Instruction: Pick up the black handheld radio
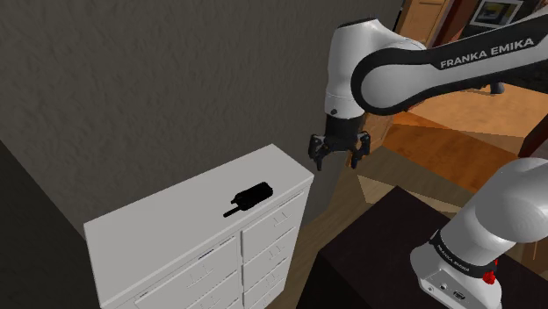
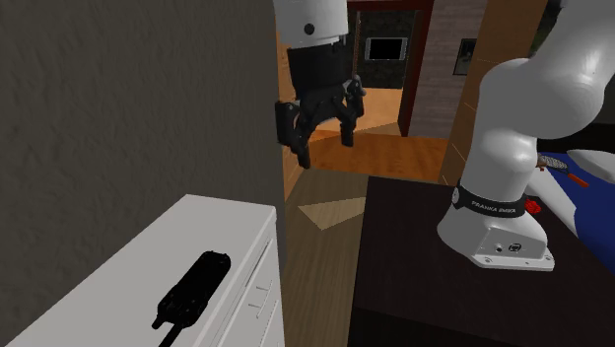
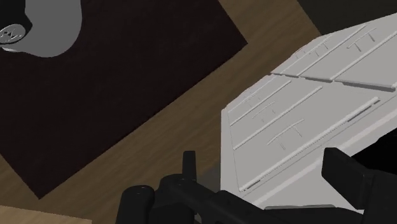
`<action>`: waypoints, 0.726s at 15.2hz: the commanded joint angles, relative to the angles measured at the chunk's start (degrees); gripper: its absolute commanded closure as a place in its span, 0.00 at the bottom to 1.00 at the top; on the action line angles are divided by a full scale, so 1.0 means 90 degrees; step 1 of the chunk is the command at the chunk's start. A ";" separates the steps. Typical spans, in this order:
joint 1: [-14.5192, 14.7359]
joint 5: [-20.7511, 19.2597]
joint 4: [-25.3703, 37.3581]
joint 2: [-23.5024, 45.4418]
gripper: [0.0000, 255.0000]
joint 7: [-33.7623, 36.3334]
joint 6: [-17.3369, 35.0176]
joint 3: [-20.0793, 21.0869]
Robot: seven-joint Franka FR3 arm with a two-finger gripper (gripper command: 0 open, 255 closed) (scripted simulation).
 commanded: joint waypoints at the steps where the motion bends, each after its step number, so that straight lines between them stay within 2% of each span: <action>1: -0.0125 0.0021 0.0124 0.0458 0.00 0.0620 0.0432 0.0316; 6: -0.0523 -0.0399 0.0600 0.1792 0.00 0.2250 0.1430 0.1043; 11: -0.0733 -0.1592 0.1311 0.3380 0.00 0.4223 0.2197 0.1401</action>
